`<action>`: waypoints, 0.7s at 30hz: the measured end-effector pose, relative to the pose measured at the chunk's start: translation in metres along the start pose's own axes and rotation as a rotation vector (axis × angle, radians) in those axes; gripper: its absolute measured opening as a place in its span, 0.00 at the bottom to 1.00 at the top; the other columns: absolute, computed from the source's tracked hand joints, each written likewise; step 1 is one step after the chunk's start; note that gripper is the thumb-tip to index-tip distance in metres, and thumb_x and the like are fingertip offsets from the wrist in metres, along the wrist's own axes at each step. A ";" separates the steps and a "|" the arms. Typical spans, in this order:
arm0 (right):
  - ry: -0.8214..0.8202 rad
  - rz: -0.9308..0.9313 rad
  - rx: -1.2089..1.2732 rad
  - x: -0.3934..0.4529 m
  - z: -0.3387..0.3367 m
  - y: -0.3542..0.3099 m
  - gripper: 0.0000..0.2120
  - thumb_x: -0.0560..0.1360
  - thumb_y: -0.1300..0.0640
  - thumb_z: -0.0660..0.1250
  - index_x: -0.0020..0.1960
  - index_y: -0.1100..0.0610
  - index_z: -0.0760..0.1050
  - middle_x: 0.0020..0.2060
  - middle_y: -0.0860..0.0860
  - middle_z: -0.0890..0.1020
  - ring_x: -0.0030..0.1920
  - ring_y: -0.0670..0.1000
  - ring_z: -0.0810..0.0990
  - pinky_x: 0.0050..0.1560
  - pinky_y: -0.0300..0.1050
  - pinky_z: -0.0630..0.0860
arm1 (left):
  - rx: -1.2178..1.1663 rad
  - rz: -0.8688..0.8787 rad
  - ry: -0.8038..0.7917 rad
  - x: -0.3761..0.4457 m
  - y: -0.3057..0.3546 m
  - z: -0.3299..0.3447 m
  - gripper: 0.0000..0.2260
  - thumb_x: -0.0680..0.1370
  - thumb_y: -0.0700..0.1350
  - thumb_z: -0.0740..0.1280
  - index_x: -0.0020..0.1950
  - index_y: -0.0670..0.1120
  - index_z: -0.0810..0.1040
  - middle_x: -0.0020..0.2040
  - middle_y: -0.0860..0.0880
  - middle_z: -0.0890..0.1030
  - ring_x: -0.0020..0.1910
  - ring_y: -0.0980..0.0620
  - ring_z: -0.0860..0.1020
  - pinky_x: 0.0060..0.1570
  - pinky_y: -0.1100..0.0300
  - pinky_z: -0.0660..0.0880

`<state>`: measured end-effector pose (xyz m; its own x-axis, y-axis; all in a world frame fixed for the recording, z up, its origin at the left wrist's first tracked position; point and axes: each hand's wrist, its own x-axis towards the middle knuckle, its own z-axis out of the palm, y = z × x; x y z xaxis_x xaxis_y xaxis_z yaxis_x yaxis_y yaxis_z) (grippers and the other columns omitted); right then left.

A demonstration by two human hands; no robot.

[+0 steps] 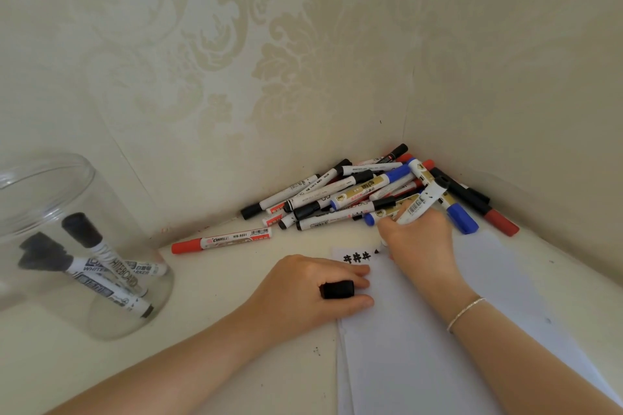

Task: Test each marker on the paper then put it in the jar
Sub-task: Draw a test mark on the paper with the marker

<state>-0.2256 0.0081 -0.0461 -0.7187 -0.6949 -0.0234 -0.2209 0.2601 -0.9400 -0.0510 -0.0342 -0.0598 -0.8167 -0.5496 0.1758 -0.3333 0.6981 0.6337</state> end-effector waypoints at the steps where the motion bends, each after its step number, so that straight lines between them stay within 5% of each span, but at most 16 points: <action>1: -0.007 0.000 -0.007 0.000 0.000 0.000 0.05 0.73 0.60 0.68 0.41 0.60 0.73 0.40 0.58 0.79 0.34 0.52 0.78 0.31 0.45 0.75 | -0.001 -0.001 0.003 0.000 0.000 0.000 0.14 0.72 0.58 0.71 0.54 0.55 0.83 0.59 0.73 0.73 0.55 0.73 0.75 0.60 0.68 0.71; 6: -0.031 0.008 -0.012 0.001 0.002 0.000 0.09 0.73 0.60 0.68 0.51 0.63 0.74 0.45 0.58 0.78 0.39 0.52 0.78 0.39 0.46 0.78 | -0.002 -0.008 -0.004 0.000 -0.001 0.000 0.13 0.72 0.57 0.71 0.54 0.55 0.83 0.59 0.70 0.75 0.56 0.72 0.75 0.60 0.65 0.72; 11: -0.008 0.030 0.125 0.001 -0.004 0.001 0.05 0.73 0.61 0.68 0.41 0.61 0.73 0.34 0.55 0.78 0.30 0.49 0.75 0.31 0.42 0.73 | 0.003 0.000 -0.001 -0.001 -0.001 -0.001 0.13 0.72 0.58 0.71 0.53 0.55 0.83 0.59 0.70 0.76 0.56 0.72 0.75 0.60 0.65 0.72; 15: 0.046 0.071 0.551 0.004 -0.017 -0.004 0.09 0.74 0.57 0.70 0.38 0.57 0.74 0.25 0.52 0.79 0.23 0.47 0.76 0.30 0.42 0.78 | 0.003 0.040 0.137 -0.005 0.000 -0.002 0.14 0.74 0.61 0.65 0.50 0.54 0.81 0.46 0.69 0.79 0.46 0.68 0.77 0.46 0.73 0.70; 18: -0.035 0.067 0.723 0.003 -0.020 -0.008 0.06 0.73 0.59 0.71 0.40 0.58 0.75 0.31 0.52 0.82 0.27 0.47 0.79 0.31 0.40 0.78 | -0.011 -0.008 0.247 -0.003 -0.001 -0.004 0.19 0.74 0.64 0.60 0.40 0.49 0.76 0.35 0.55 0.76 0.34 0.56 0.74 0.34 0.63 0.69; 21: -0.125 0.054 0.817 0.002 -0.022 -0.017 0.08 0.74 0.59 0.70 0.37 0.59 0.76 0.33 0.52 0.81 0.30 0.48 0.78 0.33 0.40 0.78 | -0.025 -0.058 0.245 -0.001 0.000 -0.005 0.18 0.76 0.64 0.56 0.37 0.52 0.66 0.29 0.55 0.68 0.28 0.56 0.66 0.30 0.62 0.62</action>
<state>-0.2375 0.0167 -0.0226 -0.6254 -0.7773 -0.0685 0.3954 -0.2400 -0.8866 -0.0475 -0.0357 -0.0560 -0.6571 -0.6854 0.3138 -0.3621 0.6521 0.6661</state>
